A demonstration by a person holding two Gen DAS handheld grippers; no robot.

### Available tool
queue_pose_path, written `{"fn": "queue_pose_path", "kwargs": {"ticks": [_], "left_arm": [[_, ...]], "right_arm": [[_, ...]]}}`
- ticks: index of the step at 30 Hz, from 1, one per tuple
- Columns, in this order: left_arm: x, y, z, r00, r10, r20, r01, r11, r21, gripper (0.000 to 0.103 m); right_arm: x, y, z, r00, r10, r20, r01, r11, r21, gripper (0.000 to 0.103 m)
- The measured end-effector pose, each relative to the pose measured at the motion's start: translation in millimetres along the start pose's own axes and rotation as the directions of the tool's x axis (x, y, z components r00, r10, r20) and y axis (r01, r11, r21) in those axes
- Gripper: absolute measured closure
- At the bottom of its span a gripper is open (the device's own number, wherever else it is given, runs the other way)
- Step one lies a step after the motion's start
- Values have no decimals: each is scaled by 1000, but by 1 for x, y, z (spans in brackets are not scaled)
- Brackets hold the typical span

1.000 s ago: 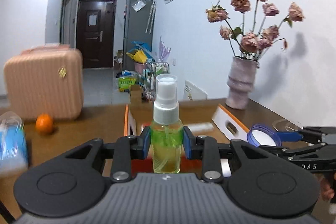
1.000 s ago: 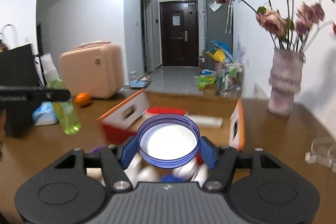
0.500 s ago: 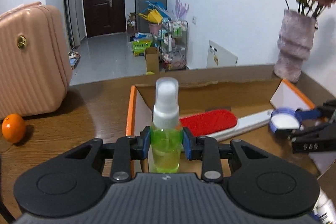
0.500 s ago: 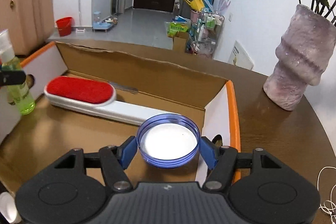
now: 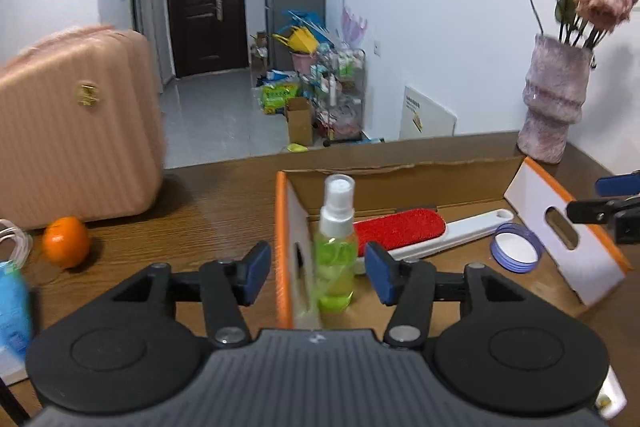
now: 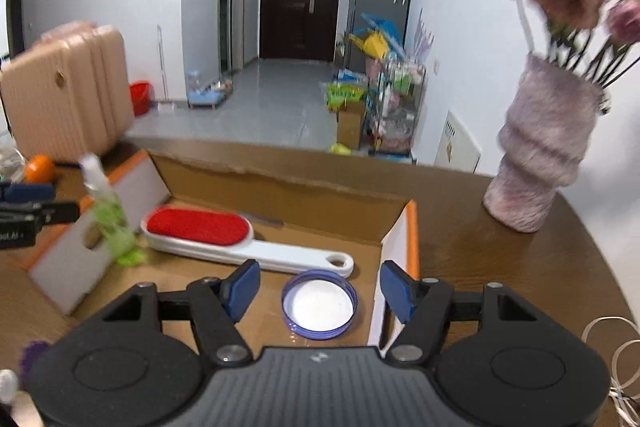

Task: Organize rigid objects
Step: 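Place the spray bottle in the red box with the left gripper while the right gripper drops the lid there, then withdraw both grippers from the box back over the table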

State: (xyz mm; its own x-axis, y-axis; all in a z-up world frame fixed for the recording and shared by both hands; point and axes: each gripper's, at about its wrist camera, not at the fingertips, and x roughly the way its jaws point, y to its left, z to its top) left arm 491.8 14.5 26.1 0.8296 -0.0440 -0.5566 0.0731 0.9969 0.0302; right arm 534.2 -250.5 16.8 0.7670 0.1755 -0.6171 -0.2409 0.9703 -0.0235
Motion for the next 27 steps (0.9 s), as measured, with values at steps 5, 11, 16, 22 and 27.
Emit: {"fn": "queue_pose_path", "kwargs": {"ticks": [5,11,16,22,27], "left_arm": [[-88,15,-26,992,69,103,-66,997,-39,33],[-196,7,-94,959,132,249,-117,990,-75,24],[-266,-6,-145,939,130,317,-105,990,-94,16],[-318,-26,-206,921,162,355,-148,987,-66,7],[-342,-33,-246,936,109,333,-94,994,-61,5]], "right_arm": [[-72,6,-9,997,-1,83,1,1000,2,30],[-167,29,-68,964,-15,265,1,999,52,25],[-228,64,-130,937,1,350,-18,999,47,21],[-276,102,-201,921,38,388,-47,999,14,20],[-300,120,-250,921,66,384,-86,996,33,19]]}}
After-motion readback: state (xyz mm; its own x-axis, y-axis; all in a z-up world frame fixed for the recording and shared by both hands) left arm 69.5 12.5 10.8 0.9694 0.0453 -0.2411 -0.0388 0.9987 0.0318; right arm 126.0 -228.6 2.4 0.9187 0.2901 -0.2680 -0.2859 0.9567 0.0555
